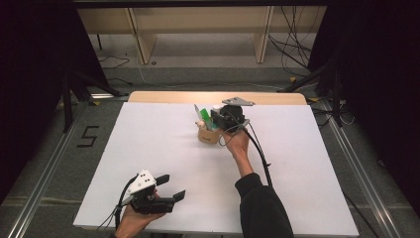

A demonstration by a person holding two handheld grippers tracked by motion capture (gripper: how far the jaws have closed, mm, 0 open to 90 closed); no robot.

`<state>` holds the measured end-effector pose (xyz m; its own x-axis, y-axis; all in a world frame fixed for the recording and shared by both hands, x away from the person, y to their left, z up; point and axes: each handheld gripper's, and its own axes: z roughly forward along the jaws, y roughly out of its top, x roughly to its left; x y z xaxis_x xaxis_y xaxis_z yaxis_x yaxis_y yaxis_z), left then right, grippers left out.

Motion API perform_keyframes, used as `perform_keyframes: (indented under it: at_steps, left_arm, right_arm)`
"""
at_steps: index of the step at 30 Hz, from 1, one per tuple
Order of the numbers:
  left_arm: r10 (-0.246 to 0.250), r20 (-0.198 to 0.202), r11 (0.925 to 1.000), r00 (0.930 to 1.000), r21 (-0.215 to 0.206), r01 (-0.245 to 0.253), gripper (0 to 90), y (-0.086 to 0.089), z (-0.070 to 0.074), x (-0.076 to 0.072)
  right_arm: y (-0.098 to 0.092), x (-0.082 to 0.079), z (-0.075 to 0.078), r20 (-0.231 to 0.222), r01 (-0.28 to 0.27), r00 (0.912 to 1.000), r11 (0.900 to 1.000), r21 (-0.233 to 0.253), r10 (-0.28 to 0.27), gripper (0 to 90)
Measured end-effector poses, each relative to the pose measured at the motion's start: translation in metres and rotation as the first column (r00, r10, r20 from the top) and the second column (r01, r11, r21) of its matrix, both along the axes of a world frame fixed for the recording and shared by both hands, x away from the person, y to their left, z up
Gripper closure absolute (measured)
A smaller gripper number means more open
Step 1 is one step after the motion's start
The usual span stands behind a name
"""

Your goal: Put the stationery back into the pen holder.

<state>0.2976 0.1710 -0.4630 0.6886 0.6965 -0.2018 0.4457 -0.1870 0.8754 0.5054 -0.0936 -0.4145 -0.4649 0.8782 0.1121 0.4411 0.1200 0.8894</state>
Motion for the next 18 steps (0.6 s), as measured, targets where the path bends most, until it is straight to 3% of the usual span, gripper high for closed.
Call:
perform_keyframes:
  at_steps: [4,7,12,18]
  left_arm:
    - [-0.005,-0.002,1.0,1.0,0.006,0.005,18.5,0.0,0.0,0.0]
    - [-0.001,-0.002,1.0,1.0,-0.002,0.001,18.5,0.0,0.0,0.0]
    - [0.001,-0.004,1.0,1.0,-0.001,-0.001,18.5,0.001,-0.001,0.0]
    - [-0.006,-0.004,1.0,1.0,0.006,0.006,18.5,0.0,-0.001,0.0]
  right_arm:
    - [0.006,0.0,-0.003,0.005,-0.014,0.9999,0.999,-0.045,0.014,66.2]
    - [0.011,0.002,-0.013,-0.038,-0.017,0.9992,0.996,-0.084,0.014,66.2]
    - [0.017,0.004,-0.023,-0.052,-0.028,0.9984,0.993,-0.115,0.022,66.0]
    - [0.012,0.004,-0.019,-0.074,-0.02,0.9972,0.996,-0.084,0.014,65.2]
